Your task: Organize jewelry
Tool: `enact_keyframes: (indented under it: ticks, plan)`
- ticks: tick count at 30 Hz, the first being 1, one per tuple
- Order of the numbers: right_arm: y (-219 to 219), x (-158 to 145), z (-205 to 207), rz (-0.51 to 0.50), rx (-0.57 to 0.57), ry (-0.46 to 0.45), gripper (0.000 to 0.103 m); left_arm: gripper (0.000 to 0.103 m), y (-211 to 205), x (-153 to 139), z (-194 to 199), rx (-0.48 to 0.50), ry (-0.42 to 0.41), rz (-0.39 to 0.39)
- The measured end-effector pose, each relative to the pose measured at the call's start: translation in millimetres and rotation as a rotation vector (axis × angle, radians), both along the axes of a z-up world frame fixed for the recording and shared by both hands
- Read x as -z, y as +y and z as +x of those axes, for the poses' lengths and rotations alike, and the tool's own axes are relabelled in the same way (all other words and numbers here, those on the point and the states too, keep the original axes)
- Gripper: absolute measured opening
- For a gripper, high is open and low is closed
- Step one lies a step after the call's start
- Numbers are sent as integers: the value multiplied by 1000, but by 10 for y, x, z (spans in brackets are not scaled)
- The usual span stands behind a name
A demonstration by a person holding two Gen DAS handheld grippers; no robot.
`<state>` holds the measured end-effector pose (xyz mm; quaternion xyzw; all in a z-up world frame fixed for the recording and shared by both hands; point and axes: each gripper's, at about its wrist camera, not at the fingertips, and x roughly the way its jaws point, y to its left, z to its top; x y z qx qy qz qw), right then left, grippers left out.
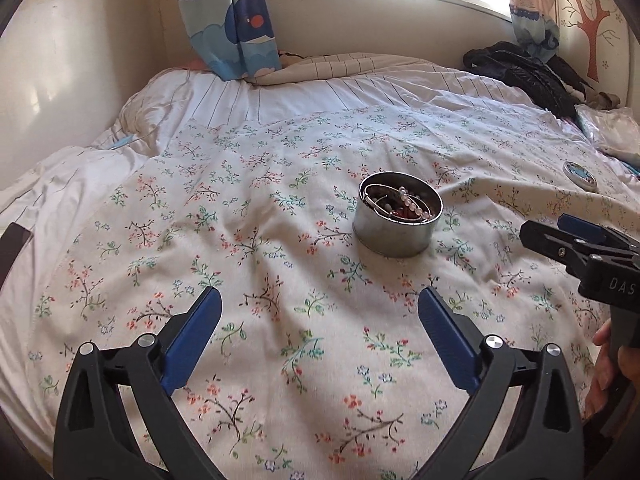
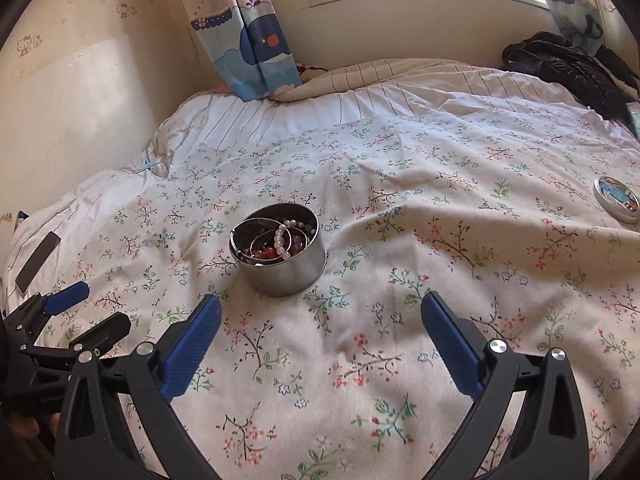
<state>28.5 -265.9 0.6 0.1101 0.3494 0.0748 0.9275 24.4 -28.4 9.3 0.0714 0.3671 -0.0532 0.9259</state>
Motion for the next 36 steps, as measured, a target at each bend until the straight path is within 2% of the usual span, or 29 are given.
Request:
enact_keyframes:
  ticks: [4,7,16,22,27,36]
  plan:
    - [-160,-51,-187,56,55,-29,96,95,14,36,-203,-5,3,11]
    - [-211,-50,-284,75,78,-16,96,95,16,42,-311,-11,-7,13]
    - [-160,-158,-595,21,67,-45,96,95,120,-38,-441,-24,-47,-42]
    - [-119,-139,-614,-28,81,-14,96,95,52,-22,-454,-14,-48,-14]
    - [-78,-138,-637,-60,80,-15,96,95,80,-51,-487,-20,-63,-25]
    - [-143,-105,-613,-46,107,5,96,95,67,-3,-433,-30,-26,-7]
